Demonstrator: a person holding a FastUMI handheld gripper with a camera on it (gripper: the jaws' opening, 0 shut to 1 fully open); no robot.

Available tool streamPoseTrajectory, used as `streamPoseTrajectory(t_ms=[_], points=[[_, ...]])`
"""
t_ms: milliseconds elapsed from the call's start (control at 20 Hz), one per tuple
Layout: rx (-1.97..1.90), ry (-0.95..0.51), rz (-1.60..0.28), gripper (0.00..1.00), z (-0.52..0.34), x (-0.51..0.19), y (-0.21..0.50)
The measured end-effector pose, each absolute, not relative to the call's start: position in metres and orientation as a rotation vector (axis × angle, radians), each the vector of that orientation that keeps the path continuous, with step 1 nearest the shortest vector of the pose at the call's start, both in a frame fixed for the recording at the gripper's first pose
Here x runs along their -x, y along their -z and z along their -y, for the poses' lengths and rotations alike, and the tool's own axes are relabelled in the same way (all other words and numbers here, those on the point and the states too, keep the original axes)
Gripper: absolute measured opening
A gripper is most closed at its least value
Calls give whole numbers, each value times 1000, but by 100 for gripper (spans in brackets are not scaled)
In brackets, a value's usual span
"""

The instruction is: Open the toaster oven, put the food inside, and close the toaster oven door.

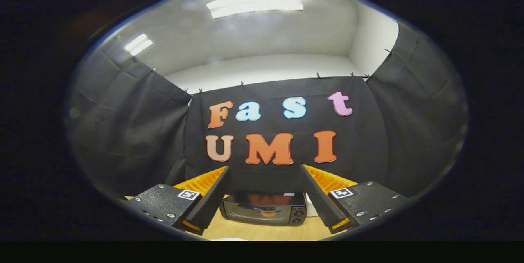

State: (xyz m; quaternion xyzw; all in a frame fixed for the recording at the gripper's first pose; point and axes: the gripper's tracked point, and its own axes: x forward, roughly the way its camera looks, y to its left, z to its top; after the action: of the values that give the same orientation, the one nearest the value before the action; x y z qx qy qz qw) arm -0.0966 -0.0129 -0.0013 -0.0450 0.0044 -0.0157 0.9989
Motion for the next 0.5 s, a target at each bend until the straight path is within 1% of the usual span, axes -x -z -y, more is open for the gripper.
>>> streamPoseTrajectory(t_ms=[500], points=[[89, 28, -13, 99, 3, 94, -3]])
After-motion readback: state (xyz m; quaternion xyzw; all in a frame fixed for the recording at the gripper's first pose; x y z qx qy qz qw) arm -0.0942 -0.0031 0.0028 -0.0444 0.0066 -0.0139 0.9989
